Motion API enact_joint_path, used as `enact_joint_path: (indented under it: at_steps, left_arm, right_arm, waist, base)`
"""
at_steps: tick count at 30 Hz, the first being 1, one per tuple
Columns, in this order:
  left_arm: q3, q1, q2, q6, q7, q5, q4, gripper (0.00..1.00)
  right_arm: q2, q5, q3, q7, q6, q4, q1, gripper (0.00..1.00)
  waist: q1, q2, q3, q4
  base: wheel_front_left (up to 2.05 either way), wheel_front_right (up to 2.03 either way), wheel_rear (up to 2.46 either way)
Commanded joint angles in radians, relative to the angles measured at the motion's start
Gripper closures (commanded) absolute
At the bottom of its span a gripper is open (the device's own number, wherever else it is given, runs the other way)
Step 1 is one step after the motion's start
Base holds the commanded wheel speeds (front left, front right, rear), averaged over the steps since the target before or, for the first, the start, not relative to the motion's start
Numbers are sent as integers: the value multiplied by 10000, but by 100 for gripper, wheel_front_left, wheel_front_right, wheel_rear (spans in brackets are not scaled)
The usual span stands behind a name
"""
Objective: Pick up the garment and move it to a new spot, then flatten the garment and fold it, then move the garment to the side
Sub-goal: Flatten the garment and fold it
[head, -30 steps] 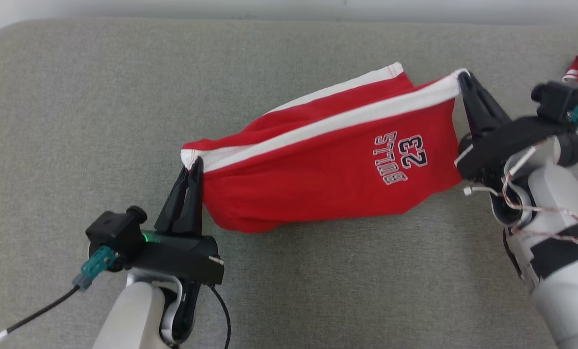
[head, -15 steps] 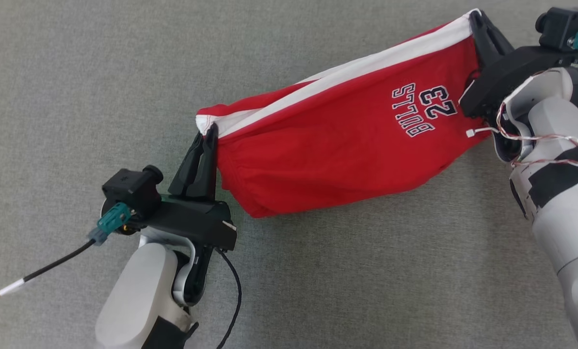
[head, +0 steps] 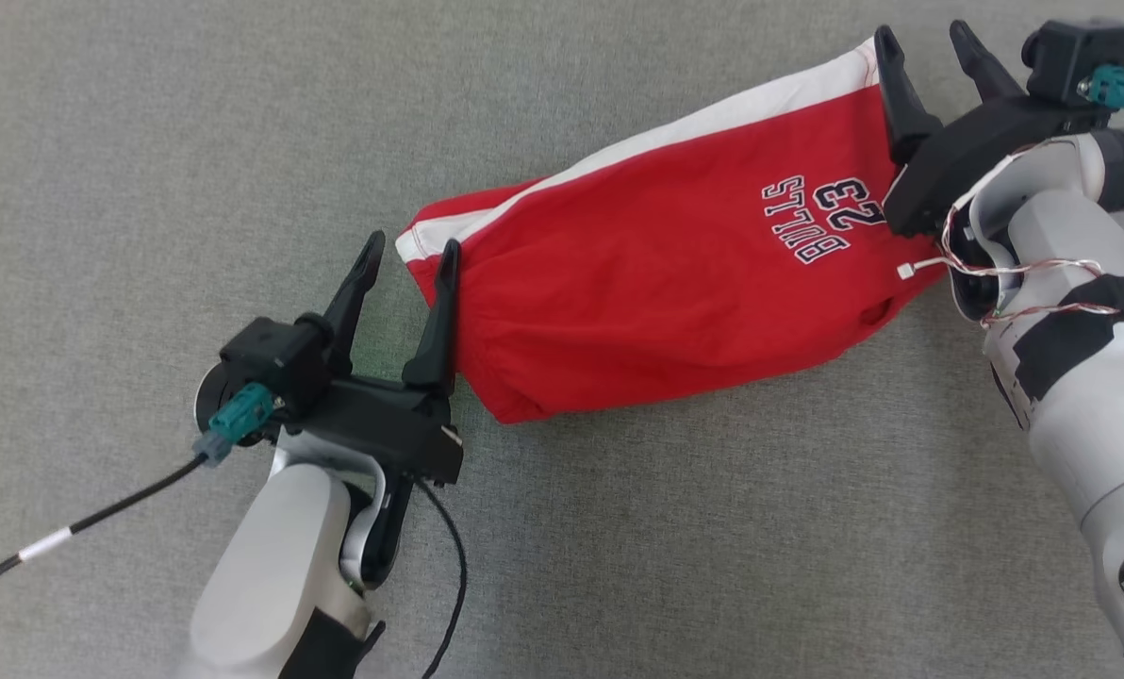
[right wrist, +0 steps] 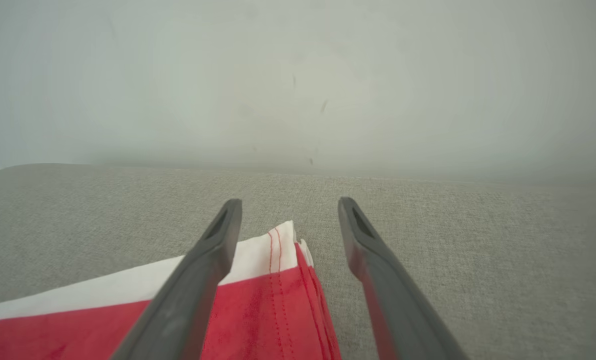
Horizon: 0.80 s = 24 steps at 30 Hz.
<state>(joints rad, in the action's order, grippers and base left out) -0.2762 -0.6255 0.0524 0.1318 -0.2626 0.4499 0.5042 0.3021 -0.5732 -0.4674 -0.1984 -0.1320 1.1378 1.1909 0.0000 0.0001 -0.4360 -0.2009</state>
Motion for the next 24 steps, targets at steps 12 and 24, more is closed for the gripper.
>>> enact_joint_path:
  at_steps: [12,24]
  left_arm:
    - [1407,2421,17,-28,-28,-1813,-1870,0]
    - [1823,4571,-25,-302,-28,-2084,-2773,0]
  right_arm:
    - [696,-869,-974,-561,33,-458,-1934,0]
    - [820,-1779,-1645,-81,33,-268,-2941,0]
  waist:
    - [0,-1,1277,229]
    - [0,-1,1375,79]
  base:
    - [0,0,0]
    - [0,0,0]
